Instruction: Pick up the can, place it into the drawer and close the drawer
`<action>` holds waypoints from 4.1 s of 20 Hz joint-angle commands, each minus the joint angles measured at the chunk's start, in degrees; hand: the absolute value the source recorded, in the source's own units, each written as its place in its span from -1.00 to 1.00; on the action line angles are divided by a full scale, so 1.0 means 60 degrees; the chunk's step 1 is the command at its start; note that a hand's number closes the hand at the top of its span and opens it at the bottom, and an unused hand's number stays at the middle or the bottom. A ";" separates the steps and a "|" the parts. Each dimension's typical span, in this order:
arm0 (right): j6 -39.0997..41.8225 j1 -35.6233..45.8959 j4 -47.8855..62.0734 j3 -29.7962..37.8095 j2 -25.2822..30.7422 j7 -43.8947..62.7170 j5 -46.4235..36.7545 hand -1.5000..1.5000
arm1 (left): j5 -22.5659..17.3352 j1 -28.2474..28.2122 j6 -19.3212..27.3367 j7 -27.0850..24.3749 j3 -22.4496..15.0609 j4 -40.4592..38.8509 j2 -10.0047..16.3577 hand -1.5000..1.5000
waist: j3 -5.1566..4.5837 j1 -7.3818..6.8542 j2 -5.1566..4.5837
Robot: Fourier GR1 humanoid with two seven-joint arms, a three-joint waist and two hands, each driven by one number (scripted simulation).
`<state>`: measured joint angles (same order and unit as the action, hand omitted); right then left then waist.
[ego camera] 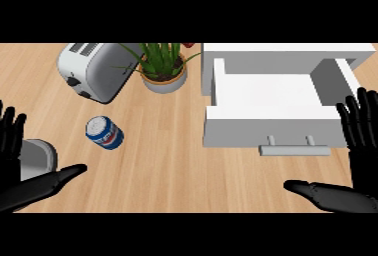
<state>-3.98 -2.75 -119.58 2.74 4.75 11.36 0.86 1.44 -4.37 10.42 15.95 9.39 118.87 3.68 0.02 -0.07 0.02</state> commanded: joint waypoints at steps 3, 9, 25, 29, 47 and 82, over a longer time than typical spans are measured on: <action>-0.0077 0.0017 0.0129 0.0210 -0.0050 0.0358 -0.0026 -1.00 | 0.0215 -0.0052 0.0300 0.0718 0.0236 0.0251 -0.0015 -1.00 | -0.0004 0.0007 0.0002; -0.0148 -0.0174 0.0154 -0.0062 -0.0329 0.0041 -0.0460 -1.00 | 0.0431 0.1025 0.0463 0.1526 0.0097 -0.0212 0.0281 -1.00 | -0.0003 0.0019 -0.0001; 0.0644 -0.0495 0.0003 0.1097 0.0008 -0.0341 0.0442 -1.00 | 0.0712 0.0430 0.1792 -0.1168 -0.1239 -0.3175 -0.0603 -1.00 | -0.0004 0.0021 -0.0003; 0.0880 -0.0864 -0.0294 0.1467 0.0176 -0.0312 0.0598 -1.00 | 0.0163 0.0710 0.0885 -0.2124 -0.0080 -0.4622 -0.0190 -1.00 | -0.0005 0.0034 -0.0003; 0.1508 -0.1284 -0.1189 0.2024 0.0035 0.0267 0.1243 -1.00 | -0.0785 0.2059 0.1269 -0.5729 0.0810 -0.9922 -0.0215 -1.00 | -0.0006 0.0063 -0.0005; 0.1412 0.0076 -0.1078 0.2518 0.0261 0.0925 0.0911 -1.00 | -0.1897 0.6426 -0.1854 -0.9164 0.1802 -1.7364 0.1389 1.00 | -0.0022 0.0199 -0.0069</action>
<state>5.54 -5.61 -126.48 15.94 4.59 15.16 5.60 -9.79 31.76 2.00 -38.05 20.18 16.61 11.93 -0.08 0.97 -0.31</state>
